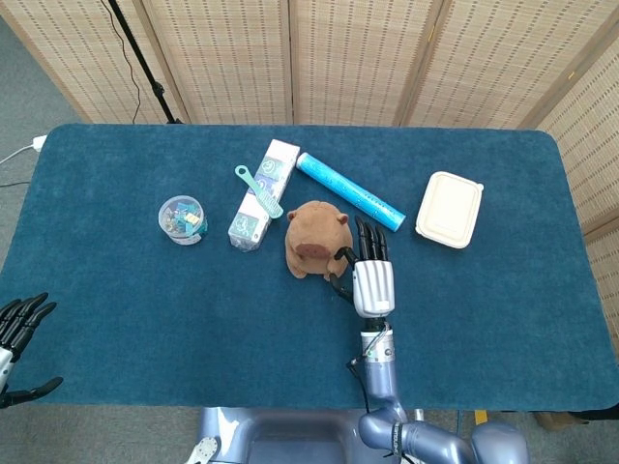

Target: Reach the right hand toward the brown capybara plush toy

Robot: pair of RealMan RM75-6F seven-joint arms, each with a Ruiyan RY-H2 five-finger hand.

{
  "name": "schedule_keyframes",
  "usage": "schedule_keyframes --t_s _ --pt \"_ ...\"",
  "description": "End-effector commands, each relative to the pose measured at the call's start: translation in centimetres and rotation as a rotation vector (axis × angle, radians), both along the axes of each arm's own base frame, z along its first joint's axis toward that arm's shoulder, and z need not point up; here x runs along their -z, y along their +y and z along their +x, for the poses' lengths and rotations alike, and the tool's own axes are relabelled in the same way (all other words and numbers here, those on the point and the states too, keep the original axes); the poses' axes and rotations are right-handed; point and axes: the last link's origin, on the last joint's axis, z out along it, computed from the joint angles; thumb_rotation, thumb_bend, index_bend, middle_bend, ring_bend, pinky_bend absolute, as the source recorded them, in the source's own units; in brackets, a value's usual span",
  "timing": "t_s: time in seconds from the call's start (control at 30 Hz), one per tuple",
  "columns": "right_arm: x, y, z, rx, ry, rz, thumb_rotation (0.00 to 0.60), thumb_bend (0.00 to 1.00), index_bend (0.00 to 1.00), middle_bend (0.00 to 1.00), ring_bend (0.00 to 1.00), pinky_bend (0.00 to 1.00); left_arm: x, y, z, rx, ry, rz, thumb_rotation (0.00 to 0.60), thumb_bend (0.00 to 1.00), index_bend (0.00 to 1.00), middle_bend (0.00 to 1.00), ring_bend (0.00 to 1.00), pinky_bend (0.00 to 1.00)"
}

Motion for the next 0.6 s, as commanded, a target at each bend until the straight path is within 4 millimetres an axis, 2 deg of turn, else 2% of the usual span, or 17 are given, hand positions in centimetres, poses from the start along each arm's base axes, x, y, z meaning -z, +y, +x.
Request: schedule_keyframes --t_s 0.03,0.27,0.6 --pt "0.06 -0.10 0.04 0.002 -0.003 -0.003 0.600 0.29 0.48 0.00 0.00 0.00 -0.02 0.02 -0.01 -0.001 -0.001 -0.001 0.600 0.00 0.00 0.00 0.00 0.00" --pt "0.12 -0.28 0.14 0.003 -0.001 -0.014 0.600 0.31 0.51 0.00 0.00 0.00 -0.04 0.11 -0.03 -0.003 -0.003 -0.002 0.600 0.00 0.00 0.00 0.00 0.00" --pt "0.20 -0.40 0.24 -0.003 0.001 -0.018 0.600 0.55 0.55 0.00 0.00 0.00 -0.15 0.12 -0.06 -0.004 -0.007 -0.002 0.600 0.00 0.00 0.00 0.00 0.00"
